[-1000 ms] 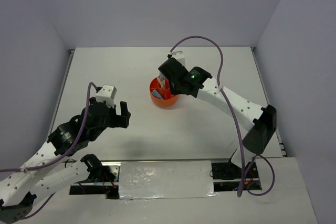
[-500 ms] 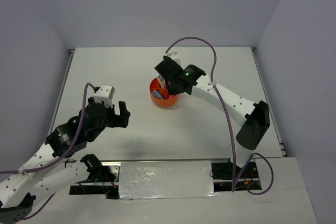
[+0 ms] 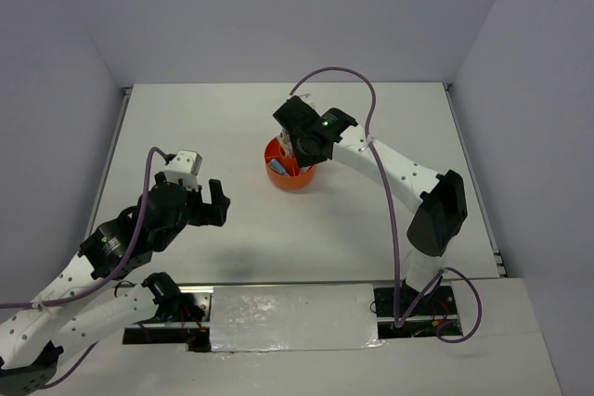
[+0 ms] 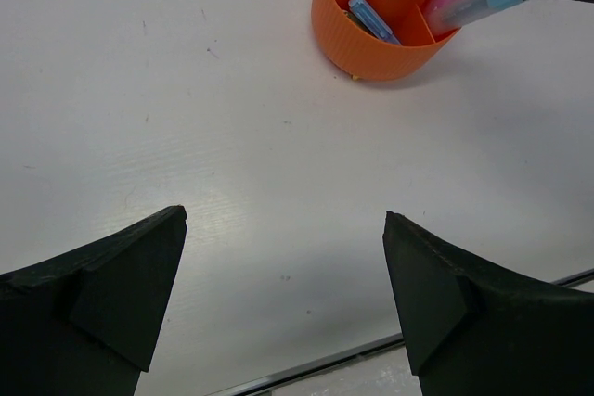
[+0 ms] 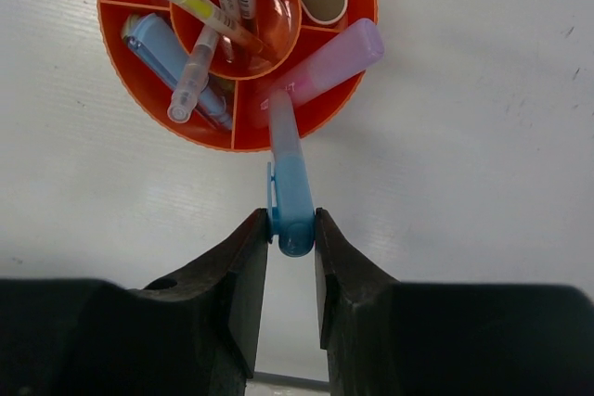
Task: Sort the stationery into containers
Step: Place the pen in the storage box, then reset both arms
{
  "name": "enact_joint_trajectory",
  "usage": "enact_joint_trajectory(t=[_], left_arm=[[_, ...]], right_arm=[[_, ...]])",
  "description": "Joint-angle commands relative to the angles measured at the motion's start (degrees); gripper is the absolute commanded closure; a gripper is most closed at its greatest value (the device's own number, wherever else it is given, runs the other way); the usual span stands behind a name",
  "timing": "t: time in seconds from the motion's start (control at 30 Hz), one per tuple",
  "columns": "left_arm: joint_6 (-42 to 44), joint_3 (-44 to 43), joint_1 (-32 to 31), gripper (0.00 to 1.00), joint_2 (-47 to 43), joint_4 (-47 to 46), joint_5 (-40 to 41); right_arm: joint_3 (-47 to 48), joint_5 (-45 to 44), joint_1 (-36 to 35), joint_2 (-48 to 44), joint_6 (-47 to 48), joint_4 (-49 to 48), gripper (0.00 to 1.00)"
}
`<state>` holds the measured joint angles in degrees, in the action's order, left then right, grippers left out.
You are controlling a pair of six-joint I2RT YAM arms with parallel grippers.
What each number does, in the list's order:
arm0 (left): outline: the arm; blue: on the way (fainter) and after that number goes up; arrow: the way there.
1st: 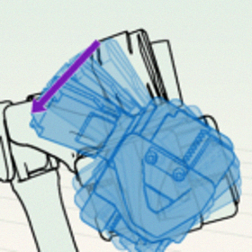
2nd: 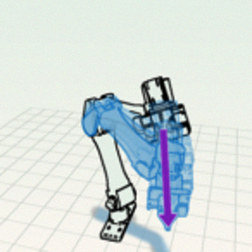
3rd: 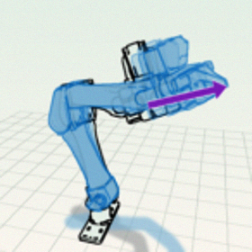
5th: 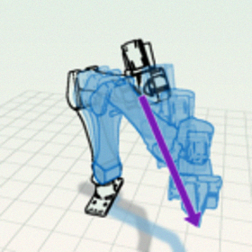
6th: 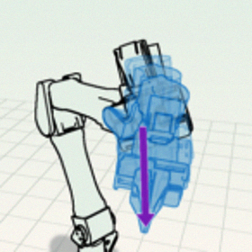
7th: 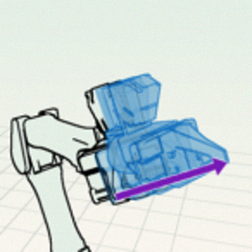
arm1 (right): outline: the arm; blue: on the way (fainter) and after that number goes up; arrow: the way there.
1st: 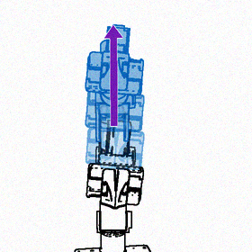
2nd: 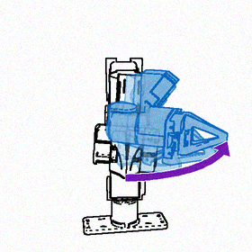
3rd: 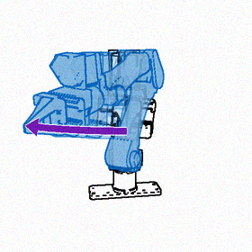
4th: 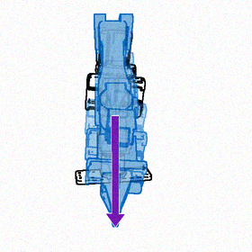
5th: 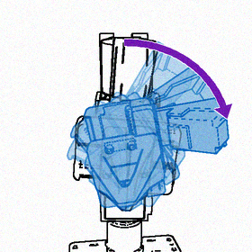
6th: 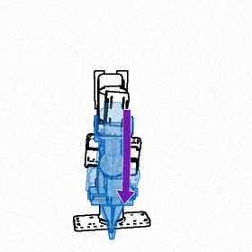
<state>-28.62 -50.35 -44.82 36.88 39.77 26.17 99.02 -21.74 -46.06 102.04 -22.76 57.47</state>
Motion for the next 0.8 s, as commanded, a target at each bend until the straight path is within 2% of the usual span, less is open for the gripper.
enact_joint_trajectory(t=[0.0,0.07,0.13,0.2,0.23,0.27,0.37,0.5,0.6,0.63,0.73,0.77], left_arm=[[1.11,0.07,-0.01,0.01,-0.5,-2.15,-0.95],[1.37,0.25,-0.01,0.01,-0.5,-2.41,-1.56],[1.38,0.25,-0.01,0.01,-0.41,-2.5,-1.74],[1.46,0.16,-0.01,0.01,-0.41,-2.41,-1.83],[1.38,0.25,-0.01,0.01,-0.41,-2.42,-1.91],[1.46,0.16,0.08,0.01,-0.41,-2.5,-1.83],[1.11,0.16,-0.01,0.01,-0.5,-2.24,-1.22],[0.24,-0.28,0.08,0.01,0.2,-1.54,0.71],[-1.87,-1.42,0.87,0.01,1.52,0.39,4.58],[-2.92,-2.2,1.74,0.01,1.79,1.18,5.98],[-6.0,-4.22,2.37,0.01,1.35,3.91,12.13],[-6.53,-4.84,2.45,0.01,1.26,4.43,14.67]], right_arm=[[3.19,2.75,1.68,0.7,1.58,0.62,0.67],[4.07,3.19,2.46,0.88,1.93,0.62,0.56],[5.21,3.28,2.99,1.58,2.63,0.71,0.48],[7.84,3.37,3.87,2.37,3.42,1.76,0.33],[9.07,3.37,4.14,2.98,3.78,2.29,0.28],[10.3,3.28,4.4,4.03,3.95,2.9,0.01],[16.71,1.7,4.75,5.1,4.04,6.15,0.0],[13.84,1.26,4.67,-0.6,3.34,2.92,0.0],[4.8,2.22,3.71,-10.52,2.47,-3.93,0.0],[2.08,1.53,3.18,-16.72,2.03,-5.69,0.0],[-14.85,-1.02,-0.33,-31.78,1.93,-15.26,0.0],[-17.61,-2.33,-1.39,-35.47,1.59,-17.9,0.0]])
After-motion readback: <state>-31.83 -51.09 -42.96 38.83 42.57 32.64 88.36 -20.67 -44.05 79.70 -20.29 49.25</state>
